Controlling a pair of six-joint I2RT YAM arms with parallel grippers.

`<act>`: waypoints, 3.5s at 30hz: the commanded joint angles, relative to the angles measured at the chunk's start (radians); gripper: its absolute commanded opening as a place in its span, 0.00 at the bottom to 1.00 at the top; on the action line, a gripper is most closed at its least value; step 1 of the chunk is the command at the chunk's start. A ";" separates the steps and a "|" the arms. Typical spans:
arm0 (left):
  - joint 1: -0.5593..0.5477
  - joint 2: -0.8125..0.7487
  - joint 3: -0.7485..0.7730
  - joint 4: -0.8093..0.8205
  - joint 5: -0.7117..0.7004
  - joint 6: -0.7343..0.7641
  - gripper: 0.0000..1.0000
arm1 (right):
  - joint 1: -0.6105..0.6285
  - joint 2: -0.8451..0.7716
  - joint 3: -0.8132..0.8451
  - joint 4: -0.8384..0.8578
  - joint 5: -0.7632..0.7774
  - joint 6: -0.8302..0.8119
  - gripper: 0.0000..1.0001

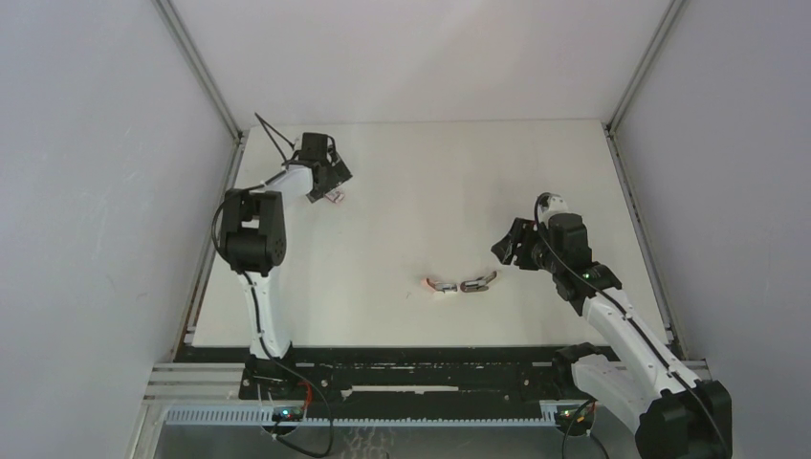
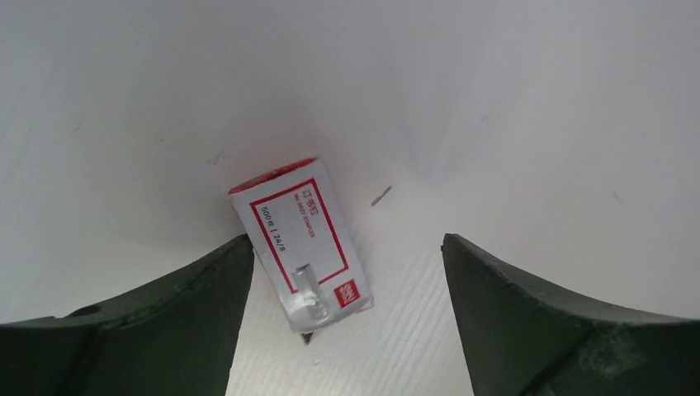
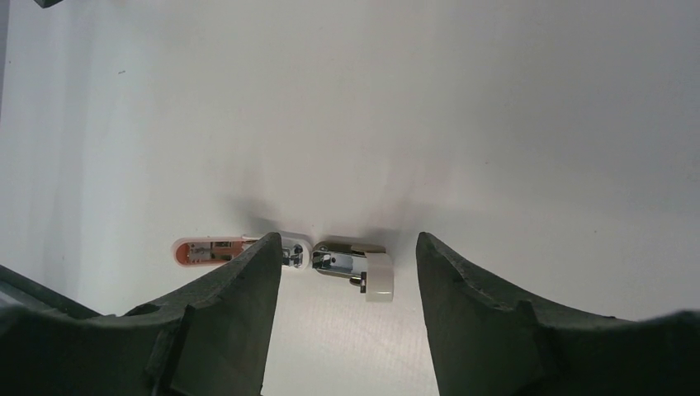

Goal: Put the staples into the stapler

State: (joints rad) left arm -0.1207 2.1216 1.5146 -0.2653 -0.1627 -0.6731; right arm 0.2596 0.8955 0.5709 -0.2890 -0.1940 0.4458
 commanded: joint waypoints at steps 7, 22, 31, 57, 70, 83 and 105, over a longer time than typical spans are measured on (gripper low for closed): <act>0.005 0.124 0.239 -0.198 0.050 0.132 0.68 | 0.012 -0.018 0.035 0.023 0.007 0.017 0.57; -0.078 0.078 0.201 -0.254 0.004 0.316 0.48 | 0.028 -0.037 0.035 0.017 0.011 0.028 0.53; -0.262 -0.095 -0.018 -0.154 0.051 0.553 0.46 | 0.051 -0.054 0.034 0.009 0.029 0.035 0.53; -0.484 -0.382 -0.335 0.039 0.153 0.671 0.45 | 0.050 -0.061 0.035 0.023 -0.019 0.071 0.54; -0.679 -0.673 -0.238 -0.331 0.118 0.708 0.44 | -0.030 0.042 0.177 0.032 -0.394 0.112 0.58; -0.826 -0.807 -0.335 -0.299 0.227 0.849 0.45 | 0.151 0.182 0.230 0.045 -0.466 0.098 0.57; -0.896 -0.828 -0.357 -0.281 0.242 0.866 0.45 | 0.174 0.261 0.198 0.191 -0.522 0.230 0.36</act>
State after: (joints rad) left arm -1.0080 1.3148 1.1664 -0.5854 0.0593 0.1768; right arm 0.4210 1.1423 0.7715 -0.1631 -0.6838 0.6624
